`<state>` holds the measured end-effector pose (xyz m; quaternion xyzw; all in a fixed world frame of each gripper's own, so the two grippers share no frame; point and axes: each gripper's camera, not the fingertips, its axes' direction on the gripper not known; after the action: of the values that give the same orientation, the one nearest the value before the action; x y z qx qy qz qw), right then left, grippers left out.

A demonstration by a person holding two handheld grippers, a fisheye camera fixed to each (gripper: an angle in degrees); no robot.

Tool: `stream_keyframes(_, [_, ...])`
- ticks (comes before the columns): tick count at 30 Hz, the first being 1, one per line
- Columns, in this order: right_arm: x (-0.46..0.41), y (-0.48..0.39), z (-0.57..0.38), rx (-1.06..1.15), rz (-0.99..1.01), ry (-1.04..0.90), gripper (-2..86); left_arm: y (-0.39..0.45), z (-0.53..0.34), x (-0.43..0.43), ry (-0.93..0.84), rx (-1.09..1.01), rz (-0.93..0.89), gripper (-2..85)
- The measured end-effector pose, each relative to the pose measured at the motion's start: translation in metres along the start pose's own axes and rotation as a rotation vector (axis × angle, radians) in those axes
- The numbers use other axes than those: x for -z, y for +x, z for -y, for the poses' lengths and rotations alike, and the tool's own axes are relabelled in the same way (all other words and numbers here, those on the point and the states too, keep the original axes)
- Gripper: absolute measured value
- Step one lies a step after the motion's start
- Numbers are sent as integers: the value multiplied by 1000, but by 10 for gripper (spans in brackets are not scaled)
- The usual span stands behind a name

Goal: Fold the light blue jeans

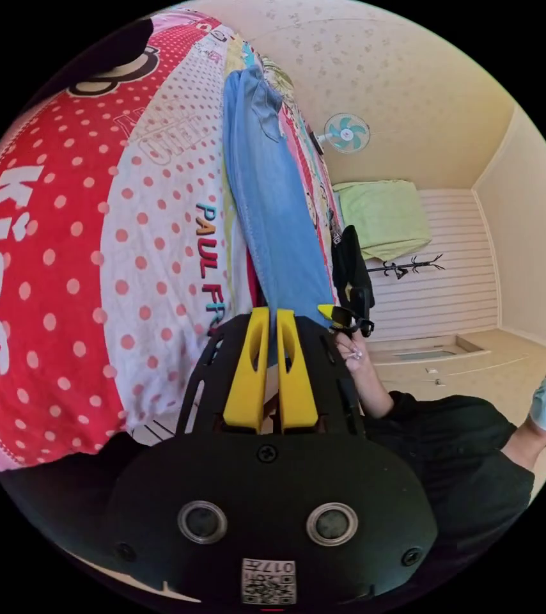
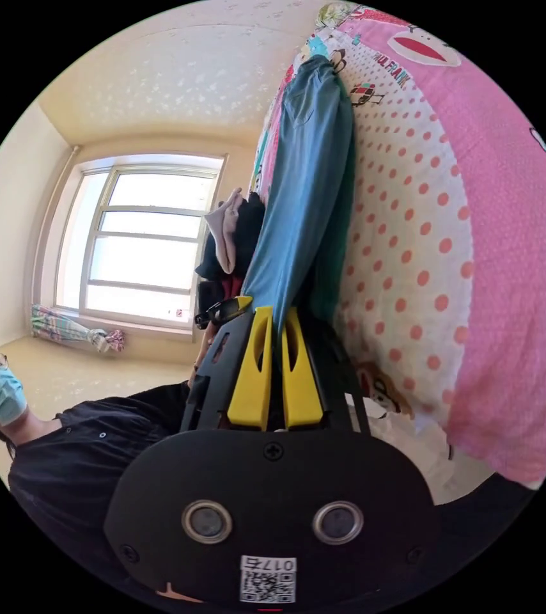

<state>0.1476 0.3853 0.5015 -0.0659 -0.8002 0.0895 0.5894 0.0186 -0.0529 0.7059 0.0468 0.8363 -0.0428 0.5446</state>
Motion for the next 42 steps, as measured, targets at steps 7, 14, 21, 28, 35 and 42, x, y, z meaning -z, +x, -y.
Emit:
stream_keyframes(7, [73, -115, -77, 399, 258, 88, 7, 110, -79, 62, 97, -376, -375, -6])
stream_keyframes(14, [148, -341, -99, 1003, 221, 173, 5, 283, -86, 147, 222, -841, -468, -6])
stream_keyframes(21, [189, -496, -79, 1235, -54, 322, 3, 436, -45, 216, 384, -1056, -371, -5])
stream_keyframes(28, [176, -442, 72, 957, -228, 285, 3, 377, 123, 177, 279, -669, -324, -6])
stream_keyframes(35, [129, -326, 208, 633, -360, 224, 2, 272, 233, 126, 274, -398, -259, -7])
stream_keyframes(42, [56, -175, 136, 533, -370, 48, 15, 173, 168, 35, 137, -377, -55, 1])
